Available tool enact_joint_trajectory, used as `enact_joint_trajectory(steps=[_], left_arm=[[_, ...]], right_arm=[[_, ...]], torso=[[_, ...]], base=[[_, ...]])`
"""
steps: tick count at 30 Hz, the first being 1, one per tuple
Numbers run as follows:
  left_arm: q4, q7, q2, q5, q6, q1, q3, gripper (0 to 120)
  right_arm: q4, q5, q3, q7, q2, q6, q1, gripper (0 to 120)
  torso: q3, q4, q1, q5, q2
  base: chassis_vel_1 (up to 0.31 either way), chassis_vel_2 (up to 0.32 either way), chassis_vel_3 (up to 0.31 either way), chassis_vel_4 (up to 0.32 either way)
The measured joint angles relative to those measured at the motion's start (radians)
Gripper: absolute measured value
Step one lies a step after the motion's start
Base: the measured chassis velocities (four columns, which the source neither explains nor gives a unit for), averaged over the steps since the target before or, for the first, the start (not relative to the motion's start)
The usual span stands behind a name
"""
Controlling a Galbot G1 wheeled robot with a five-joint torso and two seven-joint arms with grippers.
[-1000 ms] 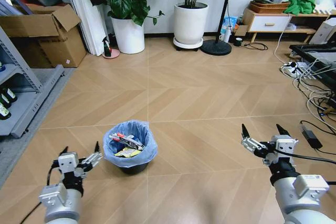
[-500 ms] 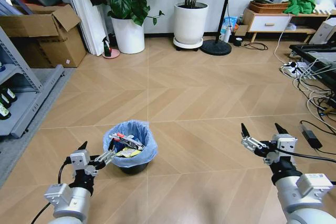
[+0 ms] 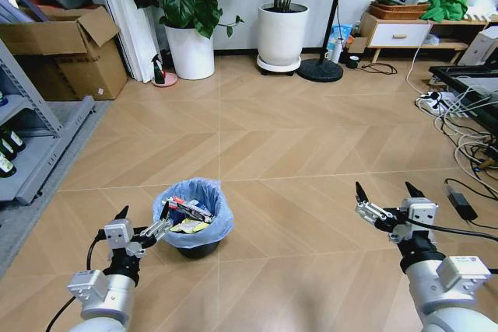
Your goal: Pick up the trash bin and place the garbage on the floor into it.
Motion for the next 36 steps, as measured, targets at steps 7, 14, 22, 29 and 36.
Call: enact_joint_trajectory(steps=[7, 14, 22, 29, 36], left_arm=[[0.000, -0.001, 0.000, 0.001, 0.001, 0.000, -0.001, 100], [0.000, -0.001, 0.000, 0.001, 0.002, 0.000, -0.001, 100], [-0.001, -0.001, 0.000, 0.001, 0.002, 0.000, -0.001, 100], [-0.001, -0.001, 0.000, 0.001, 0.003, 0.000, -0.001, 100], [-0.001, -0.001, 0.000, 0.001, 0.003, 0.000, -0.001, 100]], right_arm=[[0.000, -0.001, 0.000, 0.000, 0.000, -0.001, 0.000, 100], [0.000, -0.001, 0.000, 0.001, 0.000, -0.001, 0.000, 100], [0.000, -0.001, 0.000, 0.001, 0.000, -0.001, 0.000, 100], [-0.001, -0.002, 0.000, 0.002, 0.000, -0.001, 0.000, 100], [-0.001, -0.002, 0.000, 0.002, 0.000, -0.001, 0.000, 100]], torso=[[0.000, 0.0000, 0.000, 0.0000, 0.000], [0.000, 0.0000, 0.000, 0.0000, 0.000], [0.000, 0.0000, 0.000, 0.0000, 0.000], [0.000, 0.0000, 0.000, 0.0000, 0.000], [0.000, 0.0000, 0.000, 0.0000, 0.000]], base=[[0.000, 0.000, 0.000, 0.000], [0.000, 0.000, 0.000, 0.000], [0.000, 0.000, 0.000, 0.000], [0.000, 0.000, 0.000, 0.000], [0.000, 0.000, 0.000, 0.000]])
